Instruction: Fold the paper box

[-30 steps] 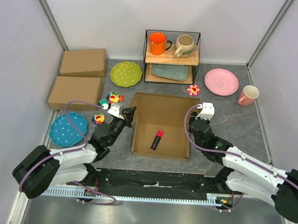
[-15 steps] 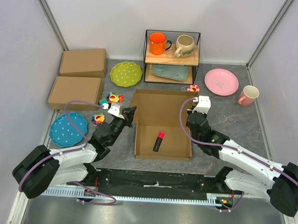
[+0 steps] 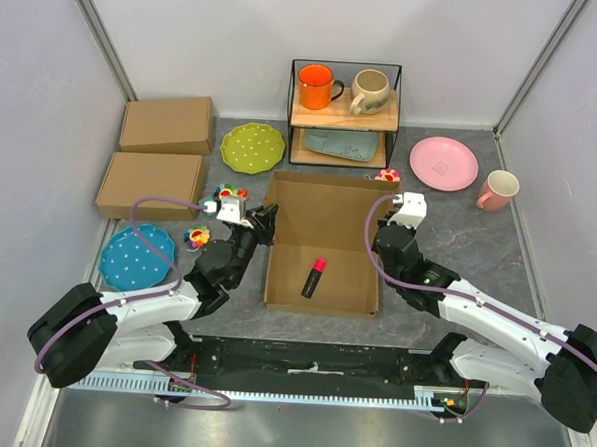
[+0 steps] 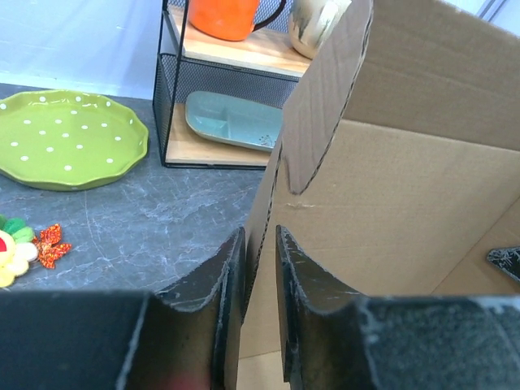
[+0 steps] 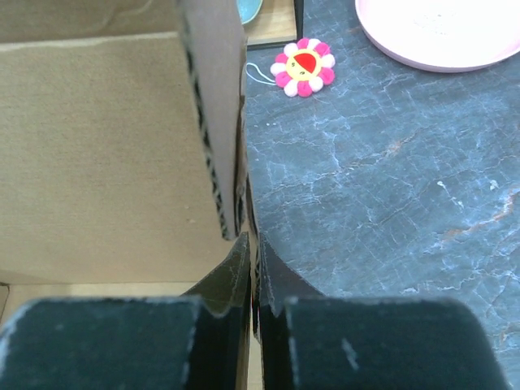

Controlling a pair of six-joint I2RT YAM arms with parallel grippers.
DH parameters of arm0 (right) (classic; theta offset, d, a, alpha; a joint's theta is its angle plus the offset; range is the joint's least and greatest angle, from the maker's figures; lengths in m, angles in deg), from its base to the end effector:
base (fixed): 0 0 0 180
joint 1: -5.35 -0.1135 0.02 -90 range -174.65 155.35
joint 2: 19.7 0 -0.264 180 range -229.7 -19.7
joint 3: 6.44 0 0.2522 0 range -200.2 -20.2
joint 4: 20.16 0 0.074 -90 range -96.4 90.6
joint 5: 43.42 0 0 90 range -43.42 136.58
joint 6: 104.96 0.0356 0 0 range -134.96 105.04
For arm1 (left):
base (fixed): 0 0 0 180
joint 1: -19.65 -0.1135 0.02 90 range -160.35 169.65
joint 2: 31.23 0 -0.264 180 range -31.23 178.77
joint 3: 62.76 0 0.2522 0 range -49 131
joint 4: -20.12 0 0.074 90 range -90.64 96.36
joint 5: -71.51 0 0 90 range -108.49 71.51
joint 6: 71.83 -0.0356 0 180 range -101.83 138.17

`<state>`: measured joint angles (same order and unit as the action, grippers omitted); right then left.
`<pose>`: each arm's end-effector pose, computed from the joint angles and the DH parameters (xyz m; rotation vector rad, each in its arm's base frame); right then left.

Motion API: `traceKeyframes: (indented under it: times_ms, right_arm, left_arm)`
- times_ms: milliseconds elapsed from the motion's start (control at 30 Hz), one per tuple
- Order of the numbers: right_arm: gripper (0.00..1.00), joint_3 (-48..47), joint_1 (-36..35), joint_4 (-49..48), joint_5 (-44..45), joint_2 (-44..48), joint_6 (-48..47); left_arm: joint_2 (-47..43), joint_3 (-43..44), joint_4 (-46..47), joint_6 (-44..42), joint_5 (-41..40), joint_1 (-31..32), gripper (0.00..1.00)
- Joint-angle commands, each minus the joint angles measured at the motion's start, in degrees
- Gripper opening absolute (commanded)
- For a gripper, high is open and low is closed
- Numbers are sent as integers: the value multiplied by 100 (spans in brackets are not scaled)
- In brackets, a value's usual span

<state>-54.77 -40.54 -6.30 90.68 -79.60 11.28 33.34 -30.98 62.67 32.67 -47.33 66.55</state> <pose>0.1741 0.1440 0.2486 0.1489 1.8792 0.0813 0.1644 -0.1506 0.2332 -0.0194 1.4429 -0.5310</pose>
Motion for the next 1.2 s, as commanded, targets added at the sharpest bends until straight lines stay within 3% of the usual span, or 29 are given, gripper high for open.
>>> traceKeyframes:
  times_ms: [0,167,500,933,1167]
  right_arm:
    - [8,169,-17,-458,319,172,-443]
    - [8,205,-17,-625,477,128,-585]
    - [11,108,-34,-634,556,-31,126]
    - [14,301,-43,-1820,231,-285,250]
    - [14,161,-61,-2382,204,-733,382]
  left_arm:
    - [-6,325,-216,202,-219,48,29]
    - [-33,448,-578,324,-140,48,27]
    - [432,729,-490,808,-297,408,19]
    - [987,712,1161,71,-965,593,19]
    - [1399,633,1961,211,-1036,584,19]
